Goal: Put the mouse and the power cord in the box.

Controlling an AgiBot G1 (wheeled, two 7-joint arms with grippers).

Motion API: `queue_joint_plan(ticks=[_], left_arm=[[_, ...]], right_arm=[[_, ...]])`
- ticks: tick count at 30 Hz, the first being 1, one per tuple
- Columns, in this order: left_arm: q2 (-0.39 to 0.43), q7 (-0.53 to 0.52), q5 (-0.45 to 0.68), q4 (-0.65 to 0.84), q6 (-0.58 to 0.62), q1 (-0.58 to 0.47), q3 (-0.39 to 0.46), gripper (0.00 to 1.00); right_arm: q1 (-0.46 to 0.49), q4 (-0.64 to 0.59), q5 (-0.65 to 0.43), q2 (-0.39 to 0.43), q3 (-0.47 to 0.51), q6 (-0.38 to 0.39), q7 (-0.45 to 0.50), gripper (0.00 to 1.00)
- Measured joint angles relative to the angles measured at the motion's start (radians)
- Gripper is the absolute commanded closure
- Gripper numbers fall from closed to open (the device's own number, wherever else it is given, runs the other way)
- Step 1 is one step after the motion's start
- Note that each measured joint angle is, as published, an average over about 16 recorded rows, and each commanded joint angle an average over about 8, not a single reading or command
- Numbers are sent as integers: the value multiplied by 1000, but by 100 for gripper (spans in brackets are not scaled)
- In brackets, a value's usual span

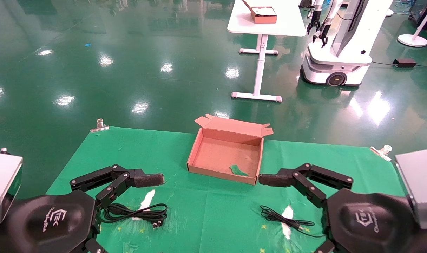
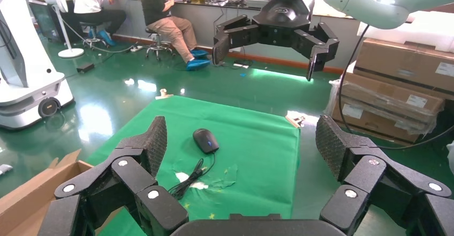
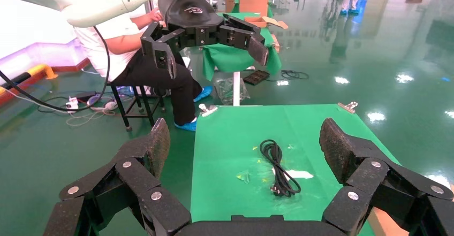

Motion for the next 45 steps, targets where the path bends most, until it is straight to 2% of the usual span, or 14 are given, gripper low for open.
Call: queue_joint_plan(ticks=[11, 18, 23, 33, 39, 45], left_arm=[[37, 46, 151, 81, 32, -87, 68, 0], [92, 106, 307, 216, 55, -187, 148, 0], [150, 177, 417, 350, 59, -264, 210, 0], [292, 383, 646, 686, 0, -421, 333, 0], [373, 500, 773, 878, -120, -491, 393, 0], [440, 586, 862, 1020, -265, -529, 432, 0]], right_arm=[[23, -120, -80, 7, -44, -52, -76, 0], [80, -272, -172, -10, -122, -78, -176, 0], [146, -411, -264, -45, -190, -63, -265, 0], [303, -731, -497, -181, -308, 62, -472, 0], [377, -905, -620, -289, -364, 168, -606, 0], [425, -1044, -693, -383, -401, 260, -723, 0]])
